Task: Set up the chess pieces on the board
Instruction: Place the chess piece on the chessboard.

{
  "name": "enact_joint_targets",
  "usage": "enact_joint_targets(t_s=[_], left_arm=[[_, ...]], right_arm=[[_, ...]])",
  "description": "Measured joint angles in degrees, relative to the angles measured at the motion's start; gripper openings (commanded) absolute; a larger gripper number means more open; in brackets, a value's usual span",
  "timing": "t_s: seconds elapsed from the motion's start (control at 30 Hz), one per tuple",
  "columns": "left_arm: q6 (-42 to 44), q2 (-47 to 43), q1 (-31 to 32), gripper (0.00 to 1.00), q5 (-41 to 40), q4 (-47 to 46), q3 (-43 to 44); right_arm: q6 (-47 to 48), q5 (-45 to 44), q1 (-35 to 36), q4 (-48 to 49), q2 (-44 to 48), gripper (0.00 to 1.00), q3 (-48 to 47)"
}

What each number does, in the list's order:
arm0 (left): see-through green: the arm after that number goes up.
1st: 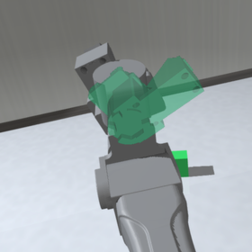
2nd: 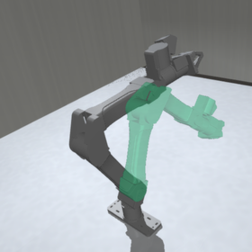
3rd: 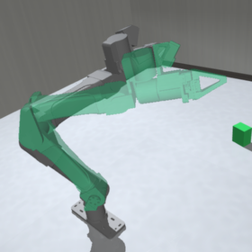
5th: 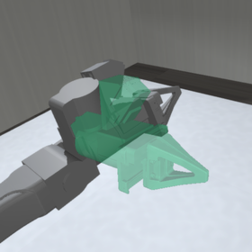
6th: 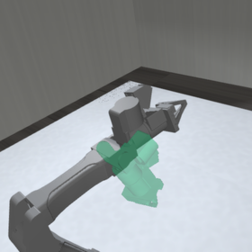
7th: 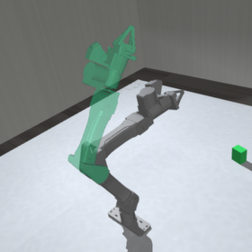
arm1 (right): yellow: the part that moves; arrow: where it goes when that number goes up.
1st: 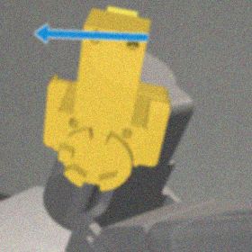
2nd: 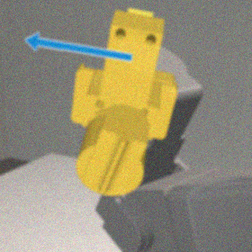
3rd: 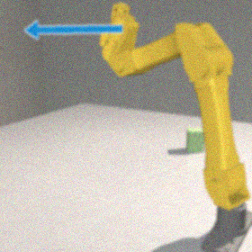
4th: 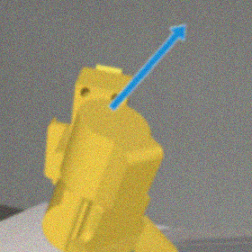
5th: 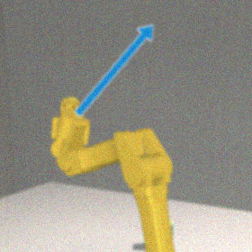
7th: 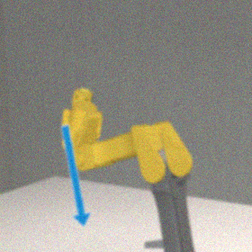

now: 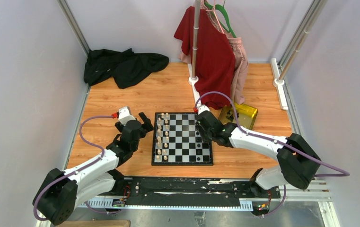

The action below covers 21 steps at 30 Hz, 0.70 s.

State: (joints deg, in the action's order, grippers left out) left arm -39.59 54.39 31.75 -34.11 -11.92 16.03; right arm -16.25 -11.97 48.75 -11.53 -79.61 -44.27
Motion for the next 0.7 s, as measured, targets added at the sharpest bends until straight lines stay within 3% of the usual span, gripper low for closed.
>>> enact_joint_targets(t_s=[0.2, 0.7], left_arm=[[-0.02, 0.00, 0.00, 1.00, 0.00, 0.00, -0.13], [-0.04, 0.15, 0.02, 1.00, 0.02, -0.02, -0.13]], right_arm=[[-0.04, 0.15, 0.00, -0.09, 0.09, 0.39, 0.13], [1.03, -2.27, 0.02, -4.17, 7.82, 0.38, -1.18]])
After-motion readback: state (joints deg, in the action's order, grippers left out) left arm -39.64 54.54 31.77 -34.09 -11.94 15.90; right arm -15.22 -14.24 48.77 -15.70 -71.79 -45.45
